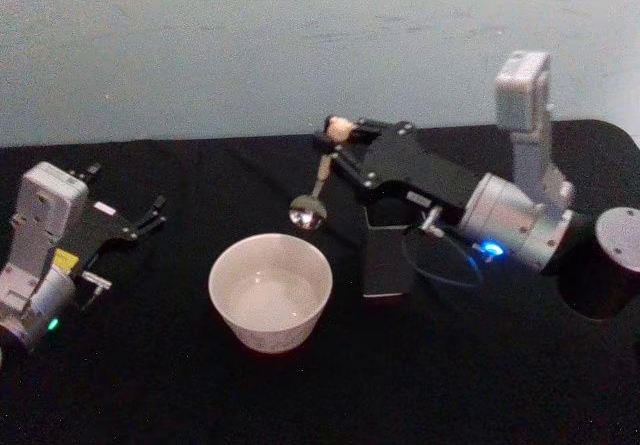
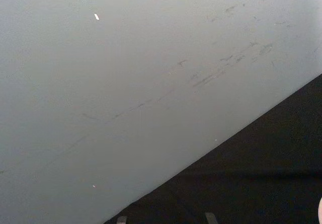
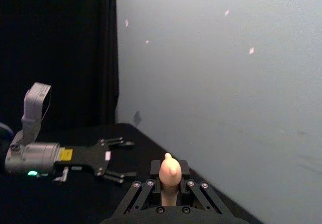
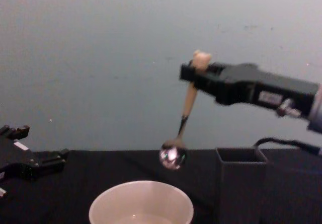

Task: Pick up the stirring spoon with one hand, stir inside the cup, then place it back in its original position.

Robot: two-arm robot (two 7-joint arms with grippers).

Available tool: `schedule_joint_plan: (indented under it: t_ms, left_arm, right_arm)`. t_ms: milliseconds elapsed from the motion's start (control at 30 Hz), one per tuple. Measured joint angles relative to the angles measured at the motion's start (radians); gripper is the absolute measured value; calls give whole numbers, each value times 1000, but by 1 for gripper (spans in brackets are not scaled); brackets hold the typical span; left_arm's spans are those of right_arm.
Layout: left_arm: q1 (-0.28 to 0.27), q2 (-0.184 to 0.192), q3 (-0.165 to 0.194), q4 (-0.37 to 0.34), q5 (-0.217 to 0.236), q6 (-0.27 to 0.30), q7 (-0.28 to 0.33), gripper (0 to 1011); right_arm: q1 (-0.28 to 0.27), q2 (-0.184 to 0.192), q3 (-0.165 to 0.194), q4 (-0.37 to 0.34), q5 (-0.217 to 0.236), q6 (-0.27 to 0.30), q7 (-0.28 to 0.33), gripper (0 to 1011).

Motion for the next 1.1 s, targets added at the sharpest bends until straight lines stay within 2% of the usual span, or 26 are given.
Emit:
schedule_joint_plan:
  t_ms: [433,800,1100]
  left_arm:
    - [0,0,0,0,0,0,0,1001]
    - [0,0,0,0,0,0,0,1001]
    - [0,0,0,0,0,0,0,1001]
  right_arm:
    - [48,-63,-88,133,-68,-43,58,188]
    - [77,-107,-121,224,-112,-106,90,188]
    - [98,-135,-136,289,-136,-130,108,188]
